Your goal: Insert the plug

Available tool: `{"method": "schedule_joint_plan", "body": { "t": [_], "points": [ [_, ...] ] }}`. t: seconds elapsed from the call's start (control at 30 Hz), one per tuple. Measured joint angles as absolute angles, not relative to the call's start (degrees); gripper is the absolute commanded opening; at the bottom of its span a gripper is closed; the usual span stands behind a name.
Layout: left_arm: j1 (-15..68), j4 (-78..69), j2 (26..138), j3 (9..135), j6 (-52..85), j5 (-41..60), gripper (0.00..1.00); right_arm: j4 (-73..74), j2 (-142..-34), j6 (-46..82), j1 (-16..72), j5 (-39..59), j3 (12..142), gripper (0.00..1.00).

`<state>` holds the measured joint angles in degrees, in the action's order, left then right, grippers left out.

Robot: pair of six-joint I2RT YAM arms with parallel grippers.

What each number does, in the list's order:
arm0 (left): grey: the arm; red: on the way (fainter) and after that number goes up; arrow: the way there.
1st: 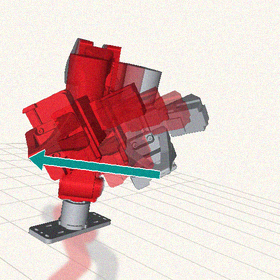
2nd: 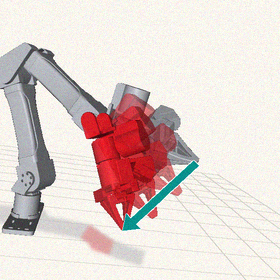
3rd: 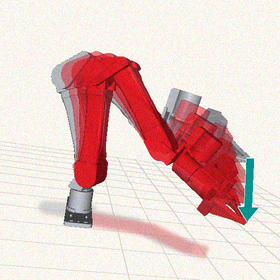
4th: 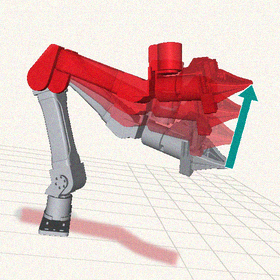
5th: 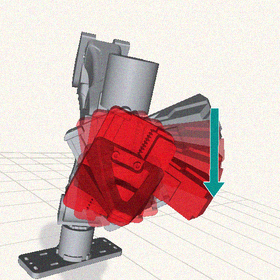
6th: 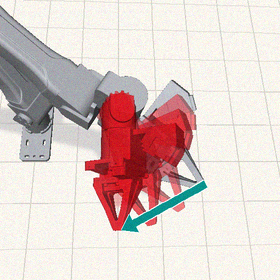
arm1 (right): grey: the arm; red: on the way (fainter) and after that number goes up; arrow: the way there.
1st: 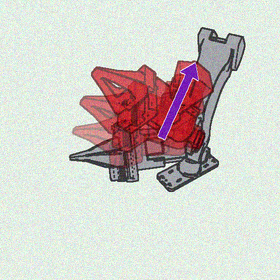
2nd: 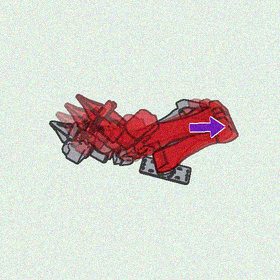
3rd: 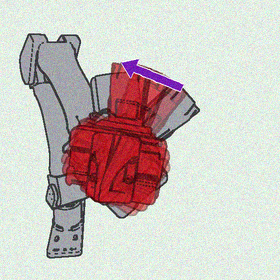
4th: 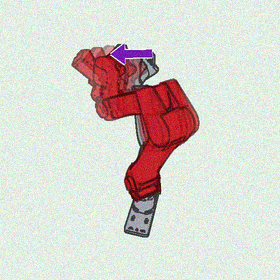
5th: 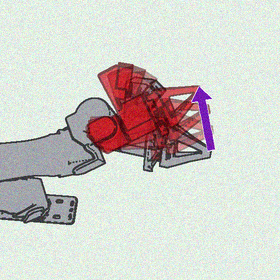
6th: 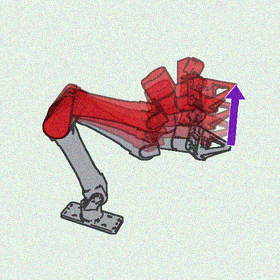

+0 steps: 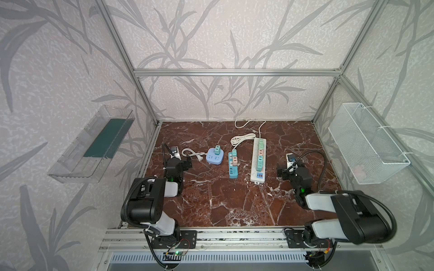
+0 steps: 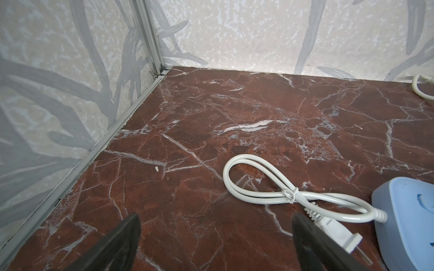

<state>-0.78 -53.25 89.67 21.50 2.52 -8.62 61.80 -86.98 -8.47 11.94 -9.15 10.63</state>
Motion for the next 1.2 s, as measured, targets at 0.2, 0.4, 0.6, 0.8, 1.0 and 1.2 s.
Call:
{"method": "schedule_joint_plan", "body": {
  "t": [0.2,0.4,0.6,0.8,1.0,1.2],
  "points": [
    [-0.8,-53.3,89.7,21.5,2.5,-8.5,0.99,66.2,-94.7,-8.8,12.9,-13.7,12.7,0.99],
    [-0.8,-53.3,89.7,21.5,2.5,-8.5,0.99,64.1,-93.2,-6.6,11.5,-16.4,18.8,0.99],
    [-0.8,-53.4,89.7,21.5,2.5,-8.5,0.99,60.5,-91.9,-3.2,7.1,-15.4,19.6,0.99],
    [-0.8,-53.5,89.7,21.5,2.5,-8.5,0.99,59.6,-91.9,-2.6,7.5,-14.9,19.6,0.99],
    [-0.8,-53.6,89.7,21.5,2.5,-8.5,0.99,59.2,-91.9,-2.5,7.5,-14.9,19.6,0.99],
    [-0.8,-53.6,89.7,21.5,2.5,-8.5,0.99,59.2,-91.9,-2.4,7.5,-14.9,19.6,0.99]
  ]
}}
